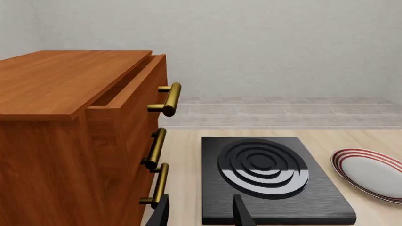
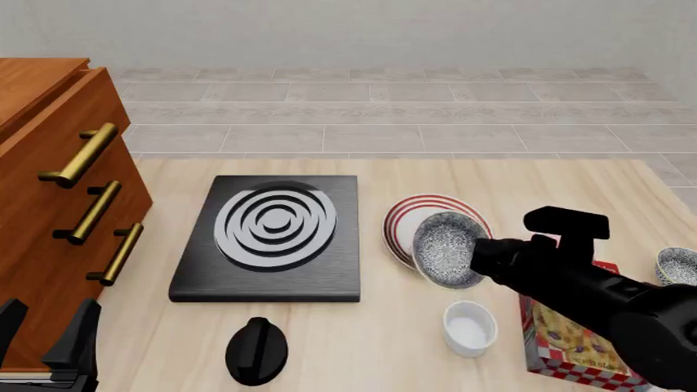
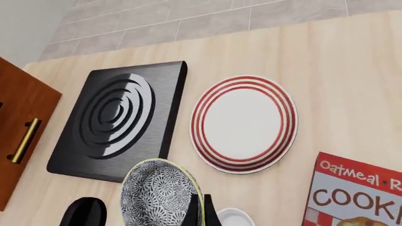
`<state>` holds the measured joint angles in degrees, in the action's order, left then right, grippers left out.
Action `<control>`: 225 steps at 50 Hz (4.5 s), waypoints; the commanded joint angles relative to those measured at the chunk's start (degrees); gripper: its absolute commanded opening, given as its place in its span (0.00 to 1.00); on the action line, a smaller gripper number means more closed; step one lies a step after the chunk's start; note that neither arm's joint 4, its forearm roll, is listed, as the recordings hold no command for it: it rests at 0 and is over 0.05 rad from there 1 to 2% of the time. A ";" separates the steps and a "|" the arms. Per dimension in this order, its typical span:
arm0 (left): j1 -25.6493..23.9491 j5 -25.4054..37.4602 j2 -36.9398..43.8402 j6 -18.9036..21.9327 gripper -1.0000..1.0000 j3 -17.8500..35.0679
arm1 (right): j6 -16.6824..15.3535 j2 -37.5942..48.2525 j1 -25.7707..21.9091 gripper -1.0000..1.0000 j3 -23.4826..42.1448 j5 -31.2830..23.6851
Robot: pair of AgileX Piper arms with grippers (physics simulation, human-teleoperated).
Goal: Pick the akita bowl next to the ramekin and place it on the plate.
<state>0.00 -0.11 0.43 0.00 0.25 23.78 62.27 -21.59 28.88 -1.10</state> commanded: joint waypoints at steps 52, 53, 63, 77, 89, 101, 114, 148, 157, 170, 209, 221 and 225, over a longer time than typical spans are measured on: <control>0.00 0.00 0.00 0.00 1.00 0.00 | -1.09 8.04 4.22 0.00 1.89 6.93; 0.00 0.00 0.00 0.00 1.00 0.00 | -1.09 8.04 4.22 0.00 1.89 6.93; 0.00 0.00 0.00 0.00 1.00 0.00 | -1.24 9.75 4.81 0.00 2.35 8.12; 0.00 0.00 0.00 0.00 1.00 0.00 | -1.39 12.32 5.36 0.00 1.86 10.57; 0.00 0.00 0.00 0.00 1.00 0.00 | -1.52 13.84 5.76 0.00 2.00 11.77; 0.00 0.00 0.00 0.00 1.00 0.00 | -1.72 15.34 5.97 0.00 2.27 12.66; 0.00 0.00 0.00 0.00 1.00 0.00 | -1.94 17.44 6.48 0.00 2.63 13.80; 0.00 0.00 0.00 0.00 1.00 0.00 | -2.18 21.74 6.36 0.00 2.82 17.37; 0.00 0.00 0.00 0.00 1.00 0.00 | -2.05 22.91 6.52 0.00 3.45 18.11; 0.00 0.00 0.00 0.00 1.00 0.00 | -2.61 23.92 7.72 0.00 4.39 18.22; 0.00 0.00 0.00 0.00 1.00 0.00 | -3.81 29.81 10.31 0.00 7.75 20.18; 0.00 0.00 0.00 0.00 1.00 0.00 | -4.01 31.84 10.27 0.00 8.38 21.09; 0.00 0.00 0.00 0.00 1.00 0.00 | -3.98 32.14 10.21 0.00 8.38 21.33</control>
<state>0.00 -0.11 0.43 0.00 0.25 19.65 93.26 -11.36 36.67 19.44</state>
